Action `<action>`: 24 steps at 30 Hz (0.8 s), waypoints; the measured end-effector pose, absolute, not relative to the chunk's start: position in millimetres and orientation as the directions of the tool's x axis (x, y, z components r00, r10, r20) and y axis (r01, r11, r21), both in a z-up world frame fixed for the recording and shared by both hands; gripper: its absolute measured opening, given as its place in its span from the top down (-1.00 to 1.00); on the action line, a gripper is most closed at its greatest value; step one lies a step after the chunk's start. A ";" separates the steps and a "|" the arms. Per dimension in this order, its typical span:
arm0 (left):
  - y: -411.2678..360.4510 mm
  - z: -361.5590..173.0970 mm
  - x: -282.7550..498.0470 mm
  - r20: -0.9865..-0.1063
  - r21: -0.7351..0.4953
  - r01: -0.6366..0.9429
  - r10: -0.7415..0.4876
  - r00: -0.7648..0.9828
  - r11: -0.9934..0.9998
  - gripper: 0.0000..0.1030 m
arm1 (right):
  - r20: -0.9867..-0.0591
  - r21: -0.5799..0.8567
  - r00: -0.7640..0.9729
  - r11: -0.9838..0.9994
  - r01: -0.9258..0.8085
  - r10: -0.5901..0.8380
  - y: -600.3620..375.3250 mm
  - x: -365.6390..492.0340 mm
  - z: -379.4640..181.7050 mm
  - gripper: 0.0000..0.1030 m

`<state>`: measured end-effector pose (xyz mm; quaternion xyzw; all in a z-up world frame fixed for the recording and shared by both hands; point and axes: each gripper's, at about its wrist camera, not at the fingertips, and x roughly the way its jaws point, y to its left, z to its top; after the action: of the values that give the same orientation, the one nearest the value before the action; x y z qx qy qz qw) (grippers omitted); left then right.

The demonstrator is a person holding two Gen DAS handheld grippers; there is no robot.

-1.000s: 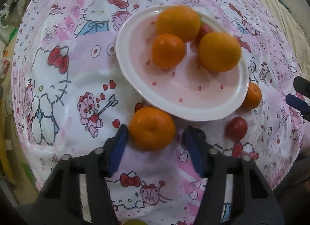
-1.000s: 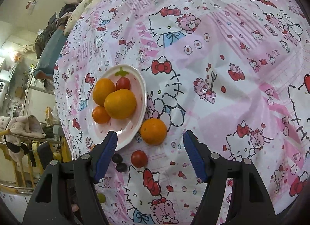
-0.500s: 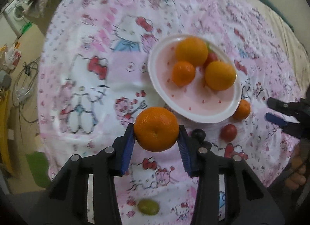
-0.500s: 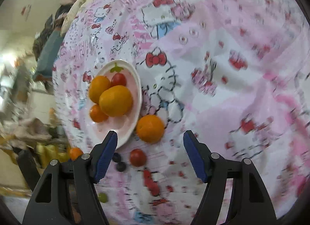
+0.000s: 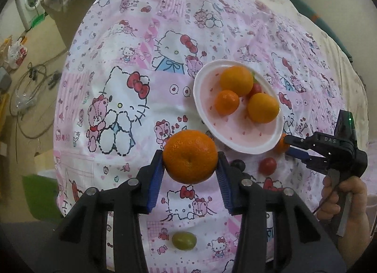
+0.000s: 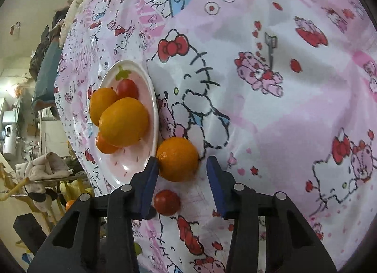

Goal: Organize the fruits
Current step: 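Grasp a mandarin with the left tool while the right tool grasps another mandarin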

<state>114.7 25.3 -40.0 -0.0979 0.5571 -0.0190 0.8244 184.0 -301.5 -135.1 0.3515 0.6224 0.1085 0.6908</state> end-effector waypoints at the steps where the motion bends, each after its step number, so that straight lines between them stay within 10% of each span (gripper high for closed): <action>1: 26.0 -40.6 114.8 -0.915 -0.183 -0.079 -0.141 0.378 0.980 0.24 | -0.785 0.620 0.202 0.731 0.286 0.586 -300.4 185.7 -135.3 0.14; 24: 30.3 -52.6 119.6 -0.920 -0.124 -0.098 -0.077 0.385 0.987 0.24 | -0.795 0.591 0.313 0.779 0.207 0.520 -318.6 174.6 -90.7 0.31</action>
<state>119.6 30.3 -52.6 -0.0790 0.5543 0.0065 0.8285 174.6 -318.6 -90.7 0.3152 0.5765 0.1046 0.7466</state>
